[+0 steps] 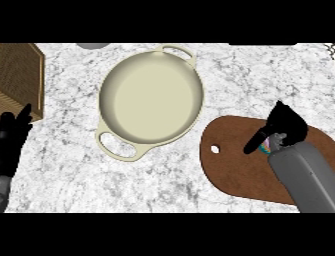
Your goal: Pick the cupcake from the cutting board and place it in the pot
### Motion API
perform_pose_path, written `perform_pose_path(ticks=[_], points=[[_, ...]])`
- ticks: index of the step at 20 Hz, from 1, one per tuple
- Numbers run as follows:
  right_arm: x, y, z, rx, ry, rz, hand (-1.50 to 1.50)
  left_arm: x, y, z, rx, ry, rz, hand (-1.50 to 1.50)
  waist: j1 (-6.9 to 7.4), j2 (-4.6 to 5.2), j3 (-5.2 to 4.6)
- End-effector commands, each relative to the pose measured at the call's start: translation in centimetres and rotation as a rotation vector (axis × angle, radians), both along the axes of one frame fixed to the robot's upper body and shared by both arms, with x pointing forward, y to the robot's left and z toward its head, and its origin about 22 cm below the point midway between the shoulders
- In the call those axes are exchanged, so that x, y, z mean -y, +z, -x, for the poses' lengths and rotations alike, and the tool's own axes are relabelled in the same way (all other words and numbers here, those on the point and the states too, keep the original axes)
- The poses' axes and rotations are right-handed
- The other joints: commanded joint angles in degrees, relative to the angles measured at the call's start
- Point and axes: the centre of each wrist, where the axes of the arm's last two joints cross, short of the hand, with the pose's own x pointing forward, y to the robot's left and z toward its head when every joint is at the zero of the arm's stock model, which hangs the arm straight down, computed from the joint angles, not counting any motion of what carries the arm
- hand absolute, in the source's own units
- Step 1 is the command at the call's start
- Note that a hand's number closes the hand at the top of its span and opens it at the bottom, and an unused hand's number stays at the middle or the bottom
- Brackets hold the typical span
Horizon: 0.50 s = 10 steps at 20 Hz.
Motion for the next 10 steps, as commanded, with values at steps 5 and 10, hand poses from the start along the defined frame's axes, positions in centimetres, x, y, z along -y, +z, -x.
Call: perform_pose_path(ticks=[5,10], points=[[-1.0,-0.7,-0.4,-0.069,-0.124,0.021,1.50,-0.1,0.0,-0.4,0.015,-0.002,-0.006,0.00,0.26,0.12,0.03],[0.5,0.4,-0.1,-0.021,-0.066,0.164,1.50,-0.4,1.5,0.1,0.009,-0.018,-0.003,0.00,0.34,-0.04,0.04]])
